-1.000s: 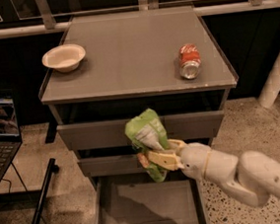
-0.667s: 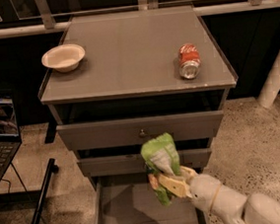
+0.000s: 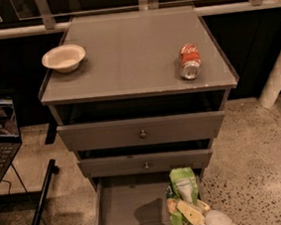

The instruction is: Place green rice chip bag into bottom drawer

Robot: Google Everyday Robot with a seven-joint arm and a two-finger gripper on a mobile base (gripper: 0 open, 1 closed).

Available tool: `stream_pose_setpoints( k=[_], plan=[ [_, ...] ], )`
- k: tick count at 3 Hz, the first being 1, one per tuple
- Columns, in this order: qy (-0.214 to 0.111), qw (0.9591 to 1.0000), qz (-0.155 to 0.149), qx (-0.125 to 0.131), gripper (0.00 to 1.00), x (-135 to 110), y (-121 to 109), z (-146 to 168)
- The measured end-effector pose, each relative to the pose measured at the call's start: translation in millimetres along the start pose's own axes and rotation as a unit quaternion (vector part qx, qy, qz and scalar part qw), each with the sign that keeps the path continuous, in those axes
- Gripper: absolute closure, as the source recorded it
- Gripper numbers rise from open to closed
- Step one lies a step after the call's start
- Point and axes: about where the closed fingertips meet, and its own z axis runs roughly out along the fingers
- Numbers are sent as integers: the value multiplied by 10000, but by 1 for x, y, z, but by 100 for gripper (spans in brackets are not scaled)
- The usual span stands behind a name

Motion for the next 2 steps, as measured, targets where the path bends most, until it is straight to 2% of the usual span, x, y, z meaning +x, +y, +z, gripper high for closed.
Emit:
stream_pose_setpoints(
  k=[1,2],
  plan=[
    [92,9982,597,-6,100,40,-45,12],
    [106,9982,588,-4,100,41,-43,14]
  ],
)
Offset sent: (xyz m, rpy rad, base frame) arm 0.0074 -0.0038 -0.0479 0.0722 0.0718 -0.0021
